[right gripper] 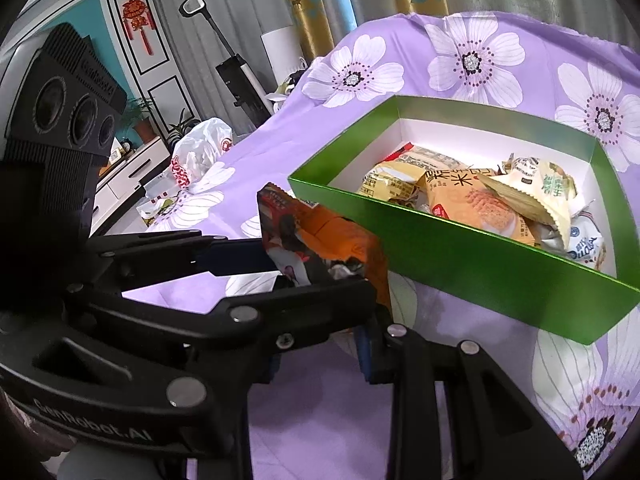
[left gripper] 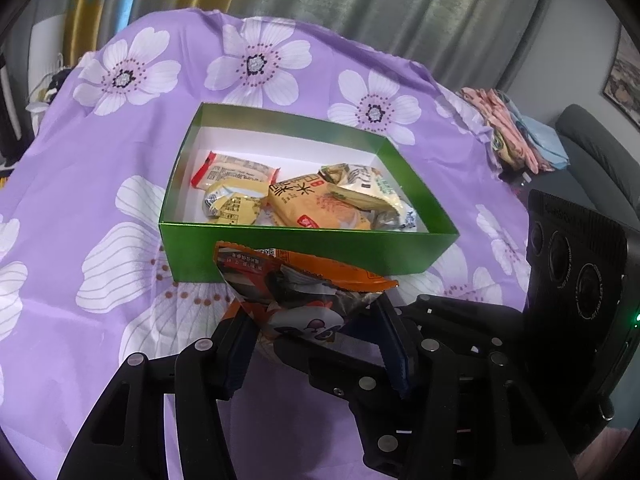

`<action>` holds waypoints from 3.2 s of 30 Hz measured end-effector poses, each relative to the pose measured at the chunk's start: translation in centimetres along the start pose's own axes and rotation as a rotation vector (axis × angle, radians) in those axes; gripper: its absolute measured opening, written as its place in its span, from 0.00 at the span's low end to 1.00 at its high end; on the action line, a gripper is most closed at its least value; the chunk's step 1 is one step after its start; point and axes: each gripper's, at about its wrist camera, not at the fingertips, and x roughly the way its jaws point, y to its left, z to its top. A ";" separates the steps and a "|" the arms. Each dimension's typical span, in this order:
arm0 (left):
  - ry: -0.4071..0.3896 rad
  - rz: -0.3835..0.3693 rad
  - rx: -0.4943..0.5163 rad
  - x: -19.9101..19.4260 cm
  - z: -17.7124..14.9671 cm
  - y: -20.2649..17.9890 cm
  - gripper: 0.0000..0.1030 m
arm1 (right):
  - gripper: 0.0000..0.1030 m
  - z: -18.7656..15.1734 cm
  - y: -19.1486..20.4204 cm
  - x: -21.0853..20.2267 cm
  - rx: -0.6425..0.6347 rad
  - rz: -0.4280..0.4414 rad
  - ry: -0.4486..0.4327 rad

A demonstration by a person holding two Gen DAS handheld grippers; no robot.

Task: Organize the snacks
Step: 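Carry the panda bag with the right gripper over the box, then lower the panda bag into the box and open the right gripper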

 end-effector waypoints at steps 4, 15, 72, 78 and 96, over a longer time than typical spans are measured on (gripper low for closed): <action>-0.008 0.001 0.006 -0.9 -0.1 -0.7 0.54 | 0.29 0.0 0.5 -1.0 -0.009 -0.003 -0.011; -0.036 0.006 0.054 -3.4 -0.3 -3.6 0.54 | 0.29 -0.5 1.4 -4.6 -0.018 -0.012 -0.066; -0.161 -0.042 0.159 -3.0 8.5 -7.2 0.54 | 0.29 6.8 -2.5 -9.2 -0.044 -0.099 -0.238; -0.145 -0.054 0.138 -1.5 9.1 -6.3 0.54 | 0.29 7.3 -3.4 -8.1 -0.029 -0.102 -0.225; -0.005 -0.040 0.036 5.4 9.7 -3.0 0.54 | 0.32 7.8 -7.2 -1.9 0.047 -0.125 -0.056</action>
